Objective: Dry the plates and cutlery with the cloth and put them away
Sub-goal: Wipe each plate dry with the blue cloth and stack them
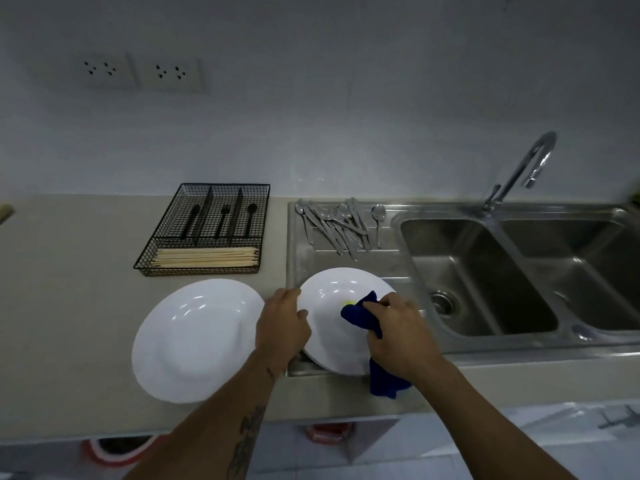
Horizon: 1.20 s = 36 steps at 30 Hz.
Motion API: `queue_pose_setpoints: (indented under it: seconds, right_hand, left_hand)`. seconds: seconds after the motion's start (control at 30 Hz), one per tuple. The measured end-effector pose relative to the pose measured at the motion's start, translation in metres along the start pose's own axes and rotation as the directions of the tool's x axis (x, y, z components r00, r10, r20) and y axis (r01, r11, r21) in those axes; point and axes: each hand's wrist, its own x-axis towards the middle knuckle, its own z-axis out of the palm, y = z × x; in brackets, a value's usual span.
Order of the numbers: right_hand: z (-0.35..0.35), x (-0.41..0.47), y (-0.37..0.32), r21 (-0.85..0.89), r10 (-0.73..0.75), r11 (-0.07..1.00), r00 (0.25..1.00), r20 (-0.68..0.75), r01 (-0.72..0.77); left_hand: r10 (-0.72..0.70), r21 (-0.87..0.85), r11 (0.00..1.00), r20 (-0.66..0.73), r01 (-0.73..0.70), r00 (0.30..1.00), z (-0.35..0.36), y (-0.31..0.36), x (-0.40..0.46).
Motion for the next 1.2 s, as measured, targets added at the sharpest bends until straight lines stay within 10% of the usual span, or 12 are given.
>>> queue_pose_setpoints:
  seconds: [0.67, 0.93, 1.2]
  right_hand:
    - [0.012, 0.014, 0.070, 0.035, -0.169, 0.985, 0.976, 0.136, 0.166]
    - [0.017, 0.018, 0.061, -0.026, -0.110, 0.993, 0.982, 0.155, 0.115]
    - [0.023, 0.019, 0.042, 0.003, 0.017, 1.000, 0.996, 0.090, -0.017]
  left_hand:
    - [-0.480, -0.218, 0.864, -0.092, 0.453, 0.872, 0.014, 0.035, 0.024]
    - [-0.495, -0.226, 0.848, -0.017, 0.479, 0.869, 0.004, 0.041, 0.034]
    - [-0.241, -0.500, 0.843, -0.022, 0.198, 0.970, -0.013, 0.034, 0.031]
